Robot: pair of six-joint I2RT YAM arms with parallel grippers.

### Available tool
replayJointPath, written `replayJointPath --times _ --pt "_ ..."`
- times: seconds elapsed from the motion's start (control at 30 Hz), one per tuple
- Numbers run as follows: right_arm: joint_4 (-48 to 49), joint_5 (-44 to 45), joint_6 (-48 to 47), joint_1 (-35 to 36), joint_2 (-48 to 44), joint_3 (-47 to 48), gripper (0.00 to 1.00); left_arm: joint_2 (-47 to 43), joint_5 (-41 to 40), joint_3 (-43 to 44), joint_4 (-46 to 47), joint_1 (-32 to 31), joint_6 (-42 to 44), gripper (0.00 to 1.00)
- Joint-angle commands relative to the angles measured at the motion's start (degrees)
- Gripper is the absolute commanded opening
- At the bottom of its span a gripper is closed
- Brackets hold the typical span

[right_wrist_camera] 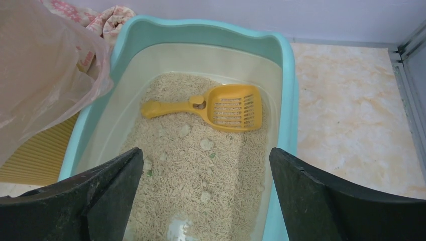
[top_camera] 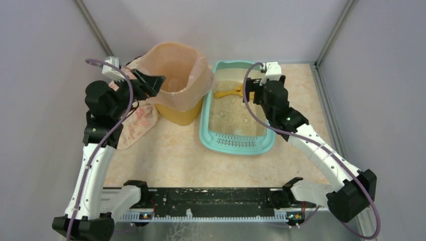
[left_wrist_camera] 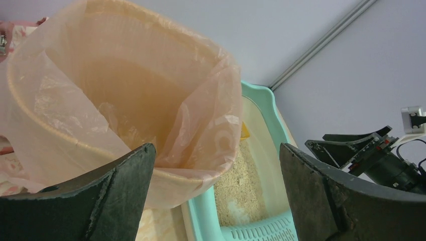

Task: Clean the litter box

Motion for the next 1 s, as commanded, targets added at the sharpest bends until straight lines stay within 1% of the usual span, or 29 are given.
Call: replayJointPath --times 0.0,0.07,0.17,0.27,0.33,0.37,0.47,0.53,0.63,0.7,0.77,0.97 --pt "4.4 -0.1 1.9 -0.2 -0.3 -0.9 0.96 -1.5 -2.8 -1.3 -0.1 0.0 0.1 0.99" --pt "5.2 -1.0 3.1 -0.2 0.2 -1.5 0.96 -2.6 -3.6 -2.6 0.7 0.0 2.1 0.99" --pt "5.9 -4.9 6.9 -0.2 2.1 -1.1 0.95 -4.2 -3.9 -4.6 1.3 0.0 4.8 0.99" --pt "9.7 -11.5 13.1 -1.3 3.6 -2.3 0.95 -6.3 -4.2 -7.2 2.4 0.0 6.6 0.99" --pt "13.7 -15.4 18.7 -2.3 4.9 -3.6 0.94 -8.3 -8.2 -8.1 1.9 0.0 6.7 0.99" --pt "14.9 -15.8 22.2 -2.7 6.0 -4.0 0.93 -9.3 -10.0 -8.6 1.6 0.0 6.7 0.99" --pt "15.5 -10.1 33.4 -2.7 10.8 -4.4 0.93 -12.3 -12.4 -10.9 2.9 0.0 6.7 0.99" --pt "16.2 -6.4 37.8 -2.1 14.2 -3.6 0.93 -13.2 -12.0 -12.1 4.2 0.0 6.2 0.99" --pt "15.2 -1.4 41.9 0.0 19.3 0.4 0.94 -13.0 -11.8 -12.2 4.1 0.0 4.8 0.99" --pt "16.8 -0.9 44.8 0.2 23.1 2.1 0.93 -13.0 -12.0 -12.2 3.8 0.0 4.1 0.99" --pt "18.2 -1.0 46.9 0.3 27.1 4.2 0.91 -13.3 -12.3 -12.5 3.9 0.0 3.7 0.99" --pt "20.0 -0.7 49.0 -0.1 37.9 11.6 0.83 -14.5 -12.5 -13.2 3.3 0.0 4.8 0.99"
